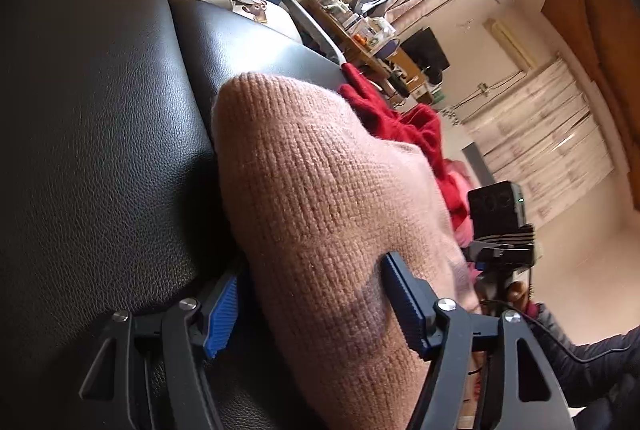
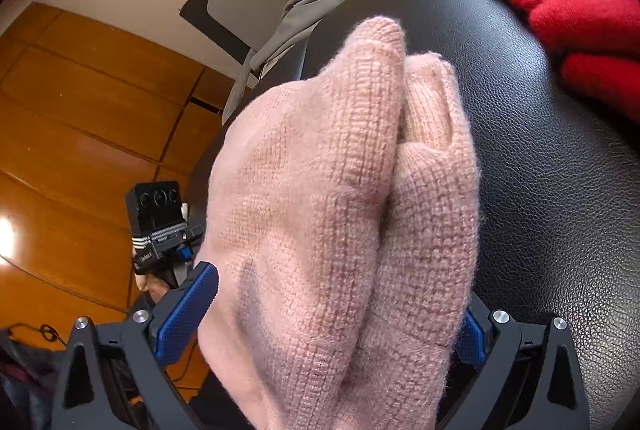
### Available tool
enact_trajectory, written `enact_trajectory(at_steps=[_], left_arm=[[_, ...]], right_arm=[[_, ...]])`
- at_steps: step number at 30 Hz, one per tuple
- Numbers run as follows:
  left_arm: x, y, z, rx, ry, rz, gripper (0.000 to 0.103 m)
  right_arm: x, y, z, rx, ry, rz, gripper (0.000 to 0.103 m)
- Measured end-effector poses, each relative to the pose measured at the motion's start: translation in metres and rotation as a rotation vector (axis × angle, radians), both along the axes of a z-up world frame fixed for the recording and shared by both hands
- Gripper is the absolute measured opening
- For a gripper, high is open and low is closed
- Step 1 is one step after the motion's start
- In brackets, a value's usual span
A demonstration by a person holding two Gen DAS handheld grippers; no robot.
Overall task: Fold clothes
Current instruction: 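Squeeze the folded pink sweater bundle between both tools to shape it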
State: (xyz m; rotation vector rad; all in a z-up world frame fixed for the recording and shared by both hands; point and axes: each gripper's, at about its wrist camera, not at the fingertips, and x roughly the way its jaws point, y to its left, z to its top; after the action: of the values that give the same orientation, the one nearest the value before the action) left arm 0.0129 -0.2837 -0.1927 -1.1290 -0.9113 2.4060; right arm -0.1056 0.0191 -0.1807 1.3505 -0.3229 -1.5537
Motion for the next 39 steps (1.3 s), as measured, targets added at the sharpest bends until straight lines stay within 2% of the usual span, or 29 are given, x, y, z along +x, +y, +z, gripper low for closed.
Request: enact_trajectory(at_steps=[5,10,14,18,20,23,27,32,35,38,39], left_arm=[[-0.001,0.011,0.004,-0.103,0.04,0.038,0.079],[-0.002,0.013,0.002,-0.109,0.032,0.046,0.081],[0.006,0.012,0.003,-0.129,0.025,0.048,0.082],[0.004,0.014,0.004,-0.142,0.019,0.053,0.083],[0.0,0.015,0.004,-0.138,0.013,0.054,0.084],[-0.002,0.016,0.005,-0.143,0.003,0.054,0.084],[-0.004,0.014,0.004,-0.128,-0.008,0.039,0.084],[-0.008,0.002,0.002,-0.059,-0.03,0.002,0.084],[-0.013,0.004,0.001,-0.057,-0.015,-0.023,0.084],[-0.018,0.011,0.001,-0.05,-0.011,-0.033,0.084],[-0.019,0.012,0.001,-0.047,-0.011,-0.027,0.084]], right_arm=[[0.0,-0.008,0.001,0.031,-0.018,0.026,0.103],[0.001,-0.008,0.001,0.036,-0.044,-0.012,0.103],[0.0,0.0,0.0,0.001,-0.07,-0.051,0.103],[0.01,-0.012,0.005,0.078,0.003,-0.028,0.103],[0.015,-0.017,0.008,0.108,0.033,-0.017,0.103],[0.019,-0.012,0.007,0.081,0.034,-0.054,0.103],[0.02,-0.003,0.004,0.025,-0.007,-0.092,0.103],[0.019,-0.001,0.002,0.005,-0.05,-0.087,0.103],[0.017,0.001,-0.001,-0.003,-0.088,-0.087,0.103],[0.023,-0.004,0.0,0.017,-0.061,-0.082,0.103],[0.025,-0.008,0.0,0.027,-0.048,-0.084,0.1]])
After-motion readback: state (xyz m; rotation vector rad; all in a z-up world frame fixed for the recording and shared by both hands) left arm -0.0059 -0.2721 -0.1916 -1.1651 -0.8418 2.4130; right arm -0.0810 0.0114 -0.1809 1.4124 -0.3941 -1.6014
